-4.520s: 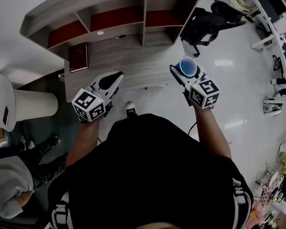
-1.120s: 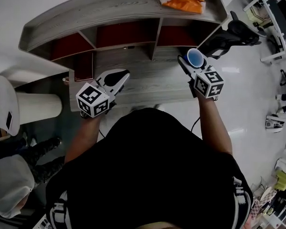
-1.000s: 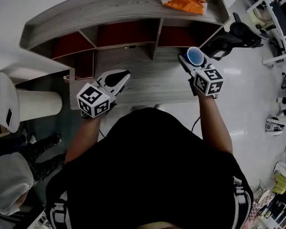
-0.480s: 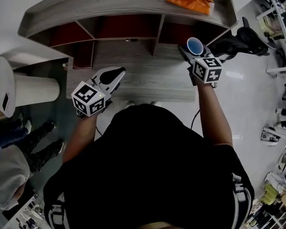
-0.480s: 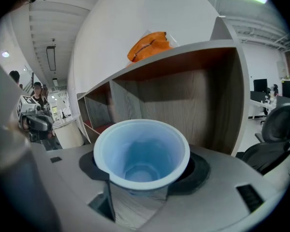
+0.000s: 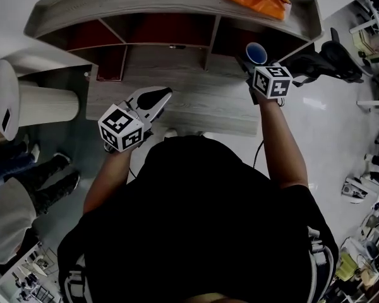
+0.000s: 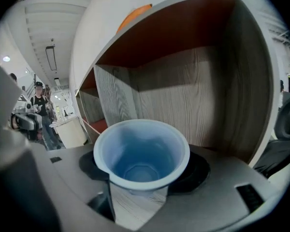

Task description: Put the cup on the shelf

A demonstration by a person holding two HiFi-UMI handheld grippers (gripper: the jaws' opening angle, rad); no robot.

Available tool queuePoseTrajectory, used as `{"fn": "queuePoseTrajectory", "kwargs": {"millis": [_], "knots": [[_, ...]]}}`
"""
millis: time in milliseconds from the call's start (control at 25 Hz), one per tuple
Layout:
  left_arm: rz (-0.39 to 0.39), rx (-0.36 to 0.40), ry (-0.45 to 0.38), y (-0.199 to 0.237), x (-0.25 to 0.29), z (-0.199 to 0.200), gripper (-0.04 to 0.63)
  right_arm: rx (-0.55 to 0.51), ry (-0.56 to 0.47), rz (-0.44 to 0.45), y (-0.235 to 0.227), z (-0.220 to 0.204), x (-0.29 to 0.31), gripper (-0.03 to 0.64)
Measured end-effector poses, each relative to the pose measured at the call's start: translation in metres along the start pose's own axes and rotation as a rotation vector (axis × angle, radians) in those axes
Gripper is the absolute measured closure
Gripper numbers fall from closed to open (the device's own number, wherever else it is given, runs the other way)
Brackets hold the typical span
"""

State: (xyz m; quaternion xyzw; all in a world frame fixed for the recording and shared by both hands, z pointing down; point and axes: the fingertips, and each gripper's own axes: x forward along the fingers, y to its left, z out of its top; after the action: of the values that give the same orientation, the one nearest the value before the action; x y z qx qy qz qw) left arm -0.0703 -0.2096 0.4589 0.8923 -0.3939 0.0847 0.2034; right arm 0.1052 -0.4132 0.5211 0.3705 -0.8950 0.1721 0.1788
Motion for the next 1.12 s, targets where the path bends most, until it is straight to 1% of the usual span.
{"fn": "queuePoseTrajectory", "kwargs": {"millis": [80,240,520,800,1120], "knots": [[0.009,-0.004,-0.003,-0.002,0.002,-0.001,0.571,0.000,0.004,0.009,-0.002,-0.001,0.007,0.319],[0.022,0.000,-0.041,-0.005,0.003,0.004,0.571,-0.015,0.020,0.000,-0.014,-0.007,0.023,0.319],[0.069,-0.040,-0.030,0.002,0.002,-0.003,0.571,-0.037,0.049,-0.012,-0.029,-0.018,0.049,0.319],[0.076,-0.048,-0.027,0.003,0.009,-0.004,0.571,-0.049,0.060,-0.013,-0.038,-0.023,0.064,0.319],[0.080,-0.048,-0.026,0.004,0.015,-0.003,0.571,-0.068,0.083,-0.038,-0.048,-0.030,0.074,0.319]]}}
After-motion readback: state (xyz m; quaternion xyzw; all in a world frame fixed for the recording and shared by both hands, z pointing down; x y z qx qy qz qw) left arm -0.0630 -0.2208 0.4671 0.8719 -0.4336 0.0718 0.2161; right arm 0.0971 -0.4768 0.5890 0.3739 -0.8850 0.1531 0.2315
